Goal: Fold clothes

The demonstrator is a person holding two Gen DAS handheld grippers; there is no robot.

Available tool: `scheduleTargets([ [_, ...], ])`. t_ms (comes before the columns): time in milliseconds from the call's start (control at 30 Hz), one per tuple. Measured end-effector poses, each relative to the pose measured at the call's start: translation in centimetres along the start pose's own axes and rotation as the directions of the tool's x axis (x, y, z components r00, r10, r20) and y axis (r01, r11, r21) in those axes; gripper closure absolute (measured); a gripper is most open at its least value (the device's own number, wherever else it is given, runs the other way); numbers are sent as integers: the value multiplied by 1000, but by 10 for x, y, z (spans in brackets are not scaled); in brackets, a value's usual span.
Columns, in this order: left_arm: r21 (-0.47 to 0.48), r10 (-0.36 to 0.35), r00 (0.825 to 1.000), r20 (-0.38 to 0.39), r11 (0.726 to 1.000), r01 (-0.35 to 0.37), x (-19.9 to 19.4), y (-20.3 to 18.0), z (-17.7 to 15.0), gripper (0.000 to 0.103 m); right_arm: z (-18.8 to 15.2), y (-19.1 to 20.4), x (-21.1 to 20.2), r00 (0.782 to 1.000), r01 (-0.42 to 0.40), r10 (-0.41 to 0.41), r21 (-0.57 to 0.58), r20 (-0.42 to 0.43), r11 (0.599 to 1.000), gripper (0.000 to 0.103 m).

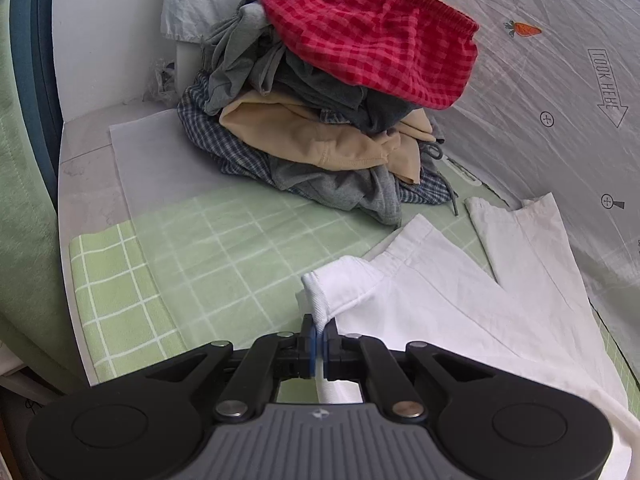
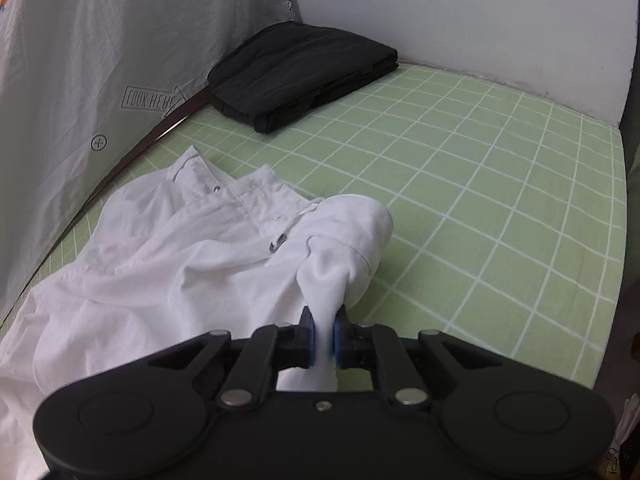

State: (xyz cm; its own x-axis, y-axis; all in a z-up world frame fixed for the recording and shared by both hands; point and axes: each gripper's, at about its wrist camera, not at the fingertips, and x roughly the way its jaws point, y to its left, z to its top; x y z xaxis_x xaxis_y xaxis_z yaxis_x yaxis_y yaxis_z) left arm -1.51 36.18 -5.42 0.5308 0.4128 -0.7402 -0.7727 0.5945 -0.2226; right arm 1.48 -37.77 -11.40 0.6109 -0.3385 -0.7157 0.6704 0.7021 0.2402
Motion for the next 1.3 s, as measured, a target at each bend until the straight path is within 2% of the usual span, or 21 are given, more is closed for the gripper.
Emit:
scheduleTargets([
  [133,16,-45,997,60,999,44,-15,-22,26,100,52,-1,-25,987,-14,17,-22,159,1000,95],
  [200,13,-108,991,74,994,107,-29,-27,34,100,72,-5,-41,977,-38,39,-11,210,999,95],
  [267,48,-116,987,112,993,111,-46,-27,34,100,85,-10,-57,967,-46,48,-12,251,999,95],
  [333,86,-91,987,134,993,80,-55,-21,29,100,80,-15,-64,964,1,14,-56,267,998,95],
  [367,85,-68,991,119,995,58,-53,-12,23,100,77,-17,-67,962,27,-4,-80,274,996,95],
  [433,63,-19,998,68,998,14,-44,8,10,99,59,-24,-57,972,92,-61,-129,227,987,95],
  [467,38,20,1000,18,999,-21,-33,23,1,99,47,-28,-48,978,122,-92,-153,185,981,95],
  [533,15,87,994,-63,996,-86,-16,46,-17,99,23,-34,-29,982,175,-157,-205,100,963,94],
  [600,-6,125,986,-112,992,-127,-8,64,-30,99,1,-36,-16,977,213,-206,-243,56,946,94],
  [667,-33,117,987,-114,992,-121,-12,77,-31,99,-8,-37,-21,975,223,-215,-242,59,944,94],
  [767,-29,89,991,-102,995,-93,-21,86,-22,99,0,-34,-40,977,205,-183,-224,113,953,95],
  [833,-1,114,986,-123,993,-115,-14,83,-24,99,4,-31,-42,978,199,-178,-223,109,954,94],
  [900,35,159,975,-158,987,-155,-2,80,-32,97,2,-29,-30,975,222,-210,-234,75,947,94],
  [967,62,193,963,-188,981,-185,6,79,-41,92,-6,-31,-20,969,244,-243,-233,35,941,92],
  [1000,72,195,962,-190,980,-184,6,79,-43,89,-10,-32,-19,967,252,-252,-230,31,940,92],
  [1067,87,178,968,-176,983,-164,1,79,-45,75,-14,-32,-20,963,268,-267,-232,35,935,88],
  [1133,121,179,972,-150,979,-162,-4,77,-44,58,-16,-32,-24,959,282,-279,-243,48,928,69],
  [1267,198,203,976,-77,963,-185,-16,62,-38,50,-12,-30,-33,955,297,-283,-265,90,917,58],
  [1300,216,194,979,-61,960,-176,-20,56,-38,45,-9,-29,-36,954,300,-282,-266,105,916,51],
])
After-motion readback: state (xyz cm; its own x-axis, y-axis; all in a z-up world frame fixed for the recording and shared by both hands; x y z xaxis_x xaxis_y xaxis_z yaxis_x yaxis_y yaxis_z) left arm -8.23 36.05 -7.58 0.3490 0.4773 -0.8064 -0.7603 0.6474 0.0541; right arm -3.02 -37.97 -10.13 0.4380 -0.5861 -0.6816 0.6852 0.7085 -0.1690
